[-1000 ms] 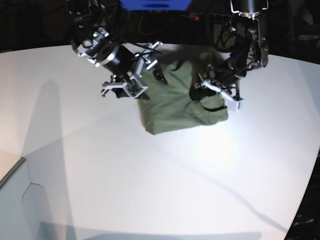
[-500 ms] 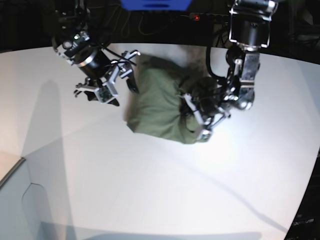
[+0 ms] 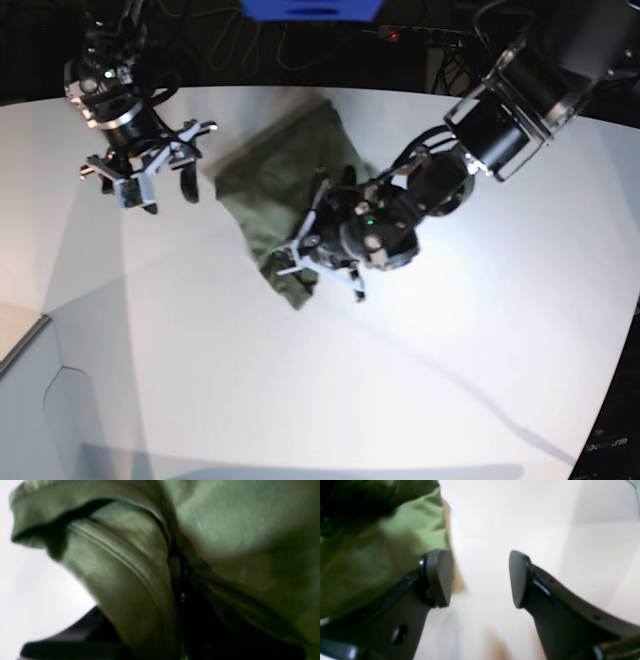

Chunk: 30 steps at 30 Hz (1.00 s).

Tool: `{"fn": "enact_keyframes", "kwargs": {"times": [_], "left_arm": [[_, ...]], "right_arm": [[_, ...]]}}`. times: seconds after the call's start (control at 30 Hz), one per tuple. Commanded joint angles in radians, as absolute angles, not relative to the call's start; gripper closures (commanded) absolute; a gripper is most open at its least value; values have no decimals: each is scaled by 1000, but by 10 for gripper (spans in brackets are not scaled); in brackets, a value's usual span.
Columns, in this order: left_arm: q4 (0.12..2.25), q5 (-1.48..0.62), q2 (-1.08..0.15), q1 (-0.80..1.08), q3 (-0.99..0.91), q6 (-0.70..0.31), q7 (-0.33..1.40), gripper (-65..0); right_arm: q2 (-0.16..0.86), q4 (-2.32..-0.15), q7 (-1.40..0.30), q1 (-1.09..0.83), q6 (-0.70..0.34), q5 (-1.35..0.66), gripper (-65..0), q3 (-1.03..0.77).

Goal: Layout the t-shirt on the table in an organized manner, then fold the t-shirt properly
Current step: 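Press the left gripper across the bundle to flatten it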

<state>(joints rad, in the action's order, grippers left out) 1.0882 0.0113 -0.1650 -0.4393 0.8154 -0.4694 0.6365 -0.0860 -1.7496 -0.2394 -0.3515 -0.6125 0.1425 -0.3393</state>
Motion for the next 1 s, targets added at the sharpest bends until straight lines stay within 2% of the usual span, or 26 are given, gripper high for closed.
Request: {"fn": "enact_keyframes", "kwargs": {"times": [0.0, 0.3, 0.6, 0.7, 0.9, 0.97], "left_arm": [[1086, 27, -160, -478, 842, -469, 596, 0], [1000, 182, -90, -515, 969, -469, 384, -1], [934, 371, -1, -515, 964, -469, 363, -8], [928, 390, 2, -513, 964, -469, 364, -75], [980, 394, -8, -522, 963, -469, 371, -277], [1036, 394, -31, -524, 963, -469, 371, -322]], "right_arm": [[-88, -1770, -214, -341, -615, 128, -359, -354], [-108, -1770, -214, -346, -615, 128, -359, -437], [-140, -1770, -214, -338, -615, 128, -359, -486], [-140, -1770, -214, -338, -615, 128, -359, -486], [-142, -1770, -214, -337, -615, 128, -359, -481], [-142, -1770, -214, -335, -615, 128, -359, -481]]}}
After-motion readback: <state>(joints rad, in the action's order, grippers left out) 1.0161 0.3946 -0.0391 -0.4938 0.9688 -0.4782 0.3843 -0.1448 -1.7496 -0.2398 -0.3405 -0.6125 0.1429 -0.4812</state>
